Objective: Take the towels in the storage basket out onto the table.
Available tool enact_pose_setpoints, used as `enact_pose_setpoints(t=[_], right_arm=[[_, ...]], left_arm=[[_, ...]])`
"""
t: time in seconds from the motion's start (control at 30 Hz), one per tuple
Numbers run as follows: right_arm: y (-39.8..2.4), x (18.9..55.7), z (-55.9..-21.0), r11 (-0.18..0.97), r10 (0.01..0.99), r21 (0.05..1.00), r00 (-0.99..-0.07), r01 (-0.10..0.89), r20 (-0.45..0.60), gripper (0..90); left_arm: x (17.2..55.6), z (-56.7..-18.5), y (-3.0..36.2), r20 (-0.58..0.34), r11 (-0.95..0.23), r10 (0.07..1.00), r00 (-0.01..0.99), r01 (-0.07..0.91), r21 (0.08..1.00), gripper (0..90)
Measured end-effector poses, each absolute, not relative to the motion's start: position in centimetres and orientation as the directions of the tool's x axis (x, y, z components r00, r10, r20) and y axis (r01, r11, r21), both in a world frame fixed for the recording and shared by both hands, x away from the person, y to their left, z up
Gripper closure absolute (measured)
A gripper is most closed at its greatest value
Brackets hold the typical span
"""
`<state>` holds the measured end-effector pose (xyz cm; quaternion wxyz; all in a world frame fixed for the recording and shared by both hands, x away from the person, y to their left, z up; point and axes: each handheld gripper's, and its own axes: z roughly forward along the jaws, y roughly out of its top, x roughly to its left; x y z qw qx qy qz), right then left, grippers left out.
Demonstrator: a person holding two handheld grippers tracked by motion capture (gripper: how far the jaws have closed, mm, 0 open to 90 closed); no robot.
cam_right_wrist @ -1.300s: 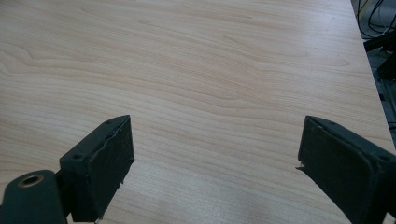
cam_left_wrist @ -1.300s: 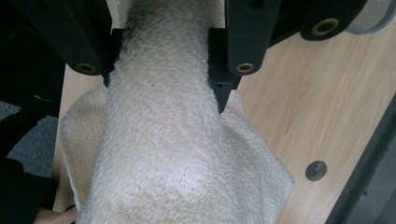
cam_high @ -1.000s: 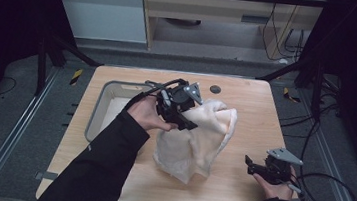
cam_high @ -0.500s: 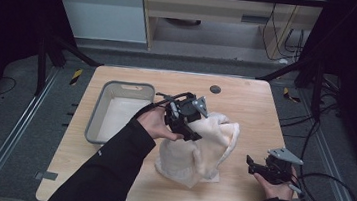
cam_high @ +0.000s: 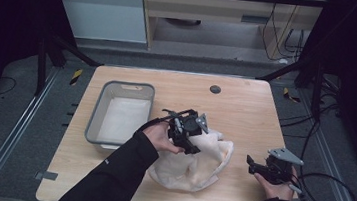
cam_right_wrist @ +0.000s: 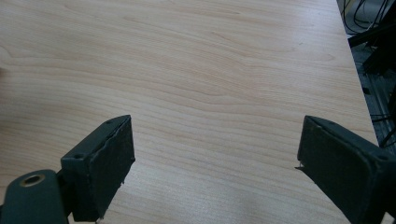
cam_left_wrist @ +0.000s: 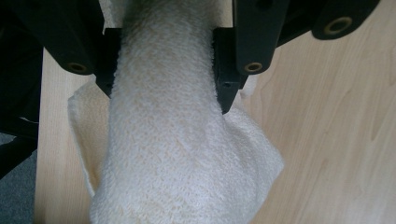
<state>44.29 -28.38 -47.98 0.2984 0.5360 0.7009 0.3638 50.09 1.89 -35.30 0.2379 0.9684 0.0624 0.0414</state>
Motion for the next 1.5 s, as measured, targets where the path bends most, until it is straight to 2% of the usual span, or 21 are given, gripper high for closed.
enact_pose_setpoints(t=[0.33, 0.77, 1.03, 1.2, 1.5], right_arm=[[-28.4, 44.2, -47.9, 0.159, 0.969, 0.833, -0.247, 0.529, -0.028, 11.0], [-28.4, 44.2, -47.9, 0.157, 0.968, 0.835, -0.248, 0.527, -0.026, 11.0], [-28.4, 44.3, -47.9, 0.16, 0.968, 0.834, -0.25, 0.529, -0.026, 11.0], [-28.4, 44.3, -47.9, 0.159, 0.968, 0.835, -0.251, 0.527, -0.026, 10.9], [-28.4, 44.2, -47.9, 0.151, 0.968, 0.838, -0.251, 0.524, -0.017, 10.8]], left_arm=[[50.3, -38.1, 1.0, 0.01, -0.89, 0.146, 0.989, 0.127, 0.438, 55.4], [49.9, -39.7, 0.4, 0.004, -0.894, 0.142, 0.99, 0.127, 0.431, 45.4], [49.7, -39.0, 0.9, 0.025, -0.879, 0.162, 0.986, 0.133, 0.458, 31.2], [49.1, -37.7, 1.9, 0.019, -0.849, 0.175, 0.984, 0.141, 0.509, 23.8], [47.8, -34.7, 6.2, 0.061, -0.79, 0.26, 0.964, 0.176, 0.587, 19.5]])
